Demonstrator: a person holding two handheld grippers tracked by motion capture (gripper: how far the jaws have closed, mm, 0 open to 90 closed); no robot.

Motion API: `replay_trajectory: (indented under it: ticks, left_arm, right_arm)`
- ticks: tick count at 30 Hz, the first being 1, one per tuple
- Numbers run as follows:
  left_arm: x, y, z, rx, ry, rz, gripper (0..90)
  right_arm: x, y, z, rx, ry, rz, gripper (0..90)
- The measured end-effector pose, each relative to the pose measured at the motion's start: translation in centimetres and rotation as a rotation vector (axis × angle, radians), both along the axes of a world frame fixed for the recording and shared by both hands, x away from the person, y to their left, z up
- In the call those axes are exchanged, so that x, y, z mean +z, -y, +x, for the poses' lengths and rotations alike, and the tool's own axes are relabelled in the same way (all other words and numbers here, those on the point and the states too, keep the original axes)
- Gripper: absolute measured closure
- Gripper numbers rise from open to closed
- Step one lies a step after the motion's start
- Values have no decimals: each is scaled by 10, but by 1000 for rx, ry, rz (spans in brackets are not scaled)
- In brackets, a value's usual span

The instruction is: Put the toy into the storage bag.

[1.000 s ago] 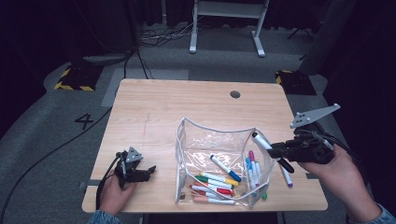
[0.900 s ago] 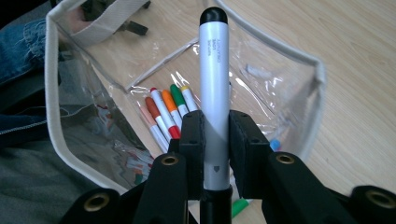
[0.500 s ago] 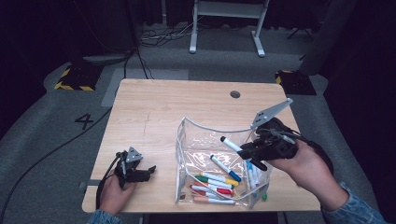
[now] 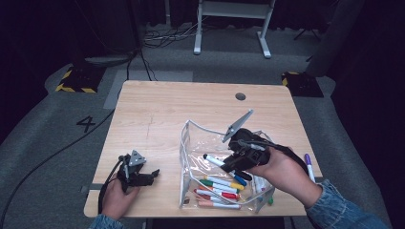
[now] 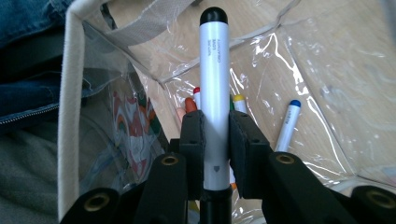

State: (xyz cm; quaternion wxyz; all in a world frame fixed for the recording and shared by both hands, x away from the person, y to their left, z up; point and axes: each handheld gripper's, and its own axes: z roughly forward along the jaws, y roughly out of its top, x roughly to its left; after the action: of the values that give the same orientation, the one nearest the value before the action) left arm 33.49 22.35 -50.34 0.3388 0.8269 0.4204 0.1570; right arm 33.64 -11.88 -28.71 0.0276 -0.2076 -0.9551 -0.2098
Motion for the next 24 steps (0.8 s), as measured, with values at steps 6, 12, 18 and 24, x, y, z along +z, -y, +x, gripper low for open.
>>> replay_trajectory:
  ticks: [6,12,18,24]
  left_arm:
    - [0,0,0,0,-1,0,217]
    - [0,0,0,1,-1,0,217]
    - [0,0,0,0,0,0,217]
    - [0,0,0,0,0,0,217]
  right_arm:
    - [-19,-21,-2,59,-21,-81,761]
    - [-39,-36,-1,102,-37,-160,761]
    - [-59,-47,0,122,-77,-220,760]
    - [-78,-53,-2,147,-118,-267,760]
